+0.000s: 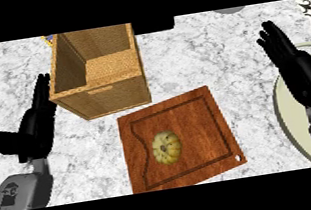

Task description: Pick the squash from the cutting board and place it in the pot

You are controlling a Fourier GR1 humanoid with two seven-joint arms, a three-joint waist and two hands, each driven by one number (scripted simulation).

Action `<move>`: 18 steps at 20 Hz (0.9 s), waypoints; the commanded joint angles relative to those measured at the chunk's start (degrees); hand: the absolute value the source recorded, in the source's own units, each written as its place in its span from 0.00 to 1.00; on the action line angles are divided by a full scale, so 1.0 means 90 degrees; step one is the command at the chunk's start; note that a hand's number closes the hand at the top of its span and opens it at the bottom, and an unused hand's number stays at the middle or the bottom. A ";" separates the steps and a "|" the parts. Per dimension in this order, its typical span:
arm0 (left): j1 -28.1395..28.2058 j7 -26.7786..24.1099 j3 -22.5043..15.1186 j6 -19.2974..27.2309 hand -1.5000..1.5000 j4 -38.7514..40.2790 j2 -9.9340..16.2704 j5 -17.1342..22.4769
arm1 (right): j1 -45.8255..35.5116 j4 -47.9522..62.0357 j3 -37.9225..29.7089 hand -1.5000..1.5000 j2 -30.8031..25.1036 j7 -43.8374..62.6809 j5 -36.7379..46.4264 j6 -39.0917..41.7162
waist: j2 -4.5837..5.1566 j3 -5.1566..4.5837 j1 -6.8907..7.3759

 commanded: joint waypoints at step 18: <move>-0.0444 0.1675 0.0230 0.0639 0.50 -0.0903 0.0166 -0.0205 | -0.3110 0.1481 0.2669 0.00 0.0876 -0.1339 0.3882 0.1550 | -0.0166 -0.0146 0.0121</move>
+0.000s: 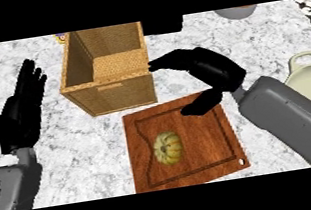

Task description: Pick the squash from the cutting board and place it in the pot

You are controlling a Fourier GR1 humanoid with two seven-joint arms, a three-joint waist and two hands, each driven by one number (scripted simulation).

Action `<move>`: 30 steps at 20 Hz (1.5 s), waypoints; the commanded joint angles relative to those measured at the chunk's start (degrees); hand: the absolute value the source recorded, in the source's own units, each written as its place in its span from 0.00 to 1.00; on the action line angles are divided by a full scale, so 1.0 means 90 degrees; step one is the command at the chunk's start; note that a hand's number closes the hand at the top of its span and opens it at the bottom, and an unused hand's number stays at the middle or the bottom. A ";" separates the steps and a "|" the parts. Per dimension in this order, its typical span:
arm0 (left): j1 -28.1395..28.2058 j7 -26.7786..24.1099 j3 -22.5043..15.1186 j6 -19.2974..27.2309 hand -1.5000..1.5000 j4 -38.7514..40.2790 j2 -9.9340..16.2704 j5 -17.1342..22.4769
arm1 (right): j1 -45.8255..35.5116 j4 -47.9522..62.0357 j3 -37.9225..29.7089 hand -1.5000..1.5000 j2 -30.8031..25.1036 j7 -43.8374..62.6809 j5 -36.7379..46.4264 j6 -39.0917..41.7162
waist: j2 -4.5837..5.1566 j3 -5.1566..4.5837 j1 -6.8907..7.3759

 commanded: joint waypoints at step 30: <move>0.0498 0.0520 0.0172 0.0060 0.50 -0.0898 -0.0160 -0.0314 | -0.0317 -0.0604 0.1901 0.00 0.2140 0.5353 0.1828 0.4781 | -0.0026 0.0003 -0.0204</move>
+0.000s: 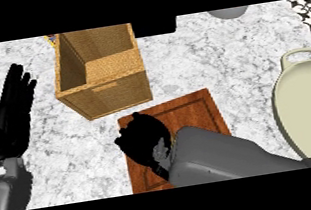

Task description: Pick the squash from the cutting board and place it in the pot

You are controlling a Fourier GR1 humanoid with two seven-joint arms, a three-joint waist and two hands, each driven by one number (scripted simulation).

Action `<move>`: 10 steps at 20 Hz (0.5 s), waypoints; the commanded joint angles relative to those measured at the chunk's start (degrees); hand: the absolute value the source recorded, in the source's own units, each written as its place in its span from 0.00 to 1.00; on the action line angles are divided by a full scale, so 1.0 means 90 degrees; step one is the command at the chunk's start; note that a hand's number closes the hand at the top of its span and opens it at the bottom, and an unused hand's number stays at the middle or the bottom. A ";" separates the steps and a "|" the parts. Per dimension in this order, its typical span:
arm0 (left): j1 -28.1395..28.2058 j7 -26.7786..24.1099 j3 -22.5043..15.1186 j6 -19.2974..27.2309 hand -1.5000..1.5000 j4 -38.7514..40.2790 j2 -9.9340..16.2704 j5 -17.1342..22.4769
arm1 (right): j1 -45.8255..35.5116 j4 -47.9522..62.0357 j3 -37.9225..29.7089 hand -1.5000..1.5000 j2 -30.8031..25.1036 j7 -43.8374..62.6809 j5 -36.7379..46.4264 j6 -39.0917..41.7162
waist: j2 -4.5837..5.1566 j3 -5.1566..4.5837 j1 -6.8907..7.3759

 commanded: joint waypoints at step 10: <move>-0.0273 -0.0126 0.0099 -0.0030 0.50 0.0356 -0.0286 -0.0294 | 0.0662 0.0302 -0.0111 0.00 0.0232 -0.0477 0.1746 0.0130 | 0.0017 -0.0003 -0.0016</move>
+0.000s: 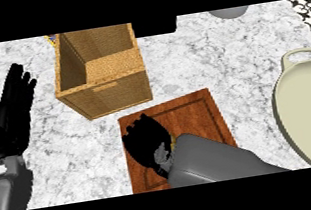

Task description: Pick the squash from the cutting board and place it in the pot

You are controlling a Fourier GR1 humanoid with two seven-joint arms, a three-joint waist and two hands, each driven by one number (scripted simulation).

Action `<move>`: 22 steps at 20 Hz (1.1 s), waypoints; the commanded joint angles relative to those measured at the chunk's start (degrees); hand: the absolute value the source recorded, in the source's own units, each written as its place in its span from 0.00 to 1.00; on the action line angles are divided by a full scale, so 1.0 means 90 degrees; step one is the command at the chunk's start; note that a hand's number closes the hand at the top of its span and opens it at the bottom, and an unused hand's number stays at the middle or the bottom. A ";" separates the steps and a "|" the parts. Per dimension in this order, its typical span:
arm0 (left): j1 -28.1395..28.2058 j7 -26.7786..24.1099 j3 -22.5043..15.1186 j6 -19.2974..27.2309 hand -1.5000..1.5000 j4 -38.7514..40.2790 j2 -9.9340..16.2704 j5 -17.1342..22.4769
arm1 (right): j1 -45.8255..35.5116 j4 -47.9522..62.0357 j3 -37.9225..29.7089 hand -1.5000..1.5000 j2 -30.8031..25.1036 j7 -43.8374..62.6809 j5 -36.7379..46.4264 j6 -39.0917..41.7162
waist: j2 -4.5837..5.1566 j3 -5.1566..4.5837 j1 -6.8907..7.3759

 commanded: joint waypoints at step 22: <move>0.0221 0.0472 0.0131 -0.0164 0.50 -0.0576 -0.0266 -0.0265 | 0.0497 0.0908 -0.0129 1.00 -0.0089 -0.2443 0.2232 -0.0289 | -0.0006 0.0001 0.0004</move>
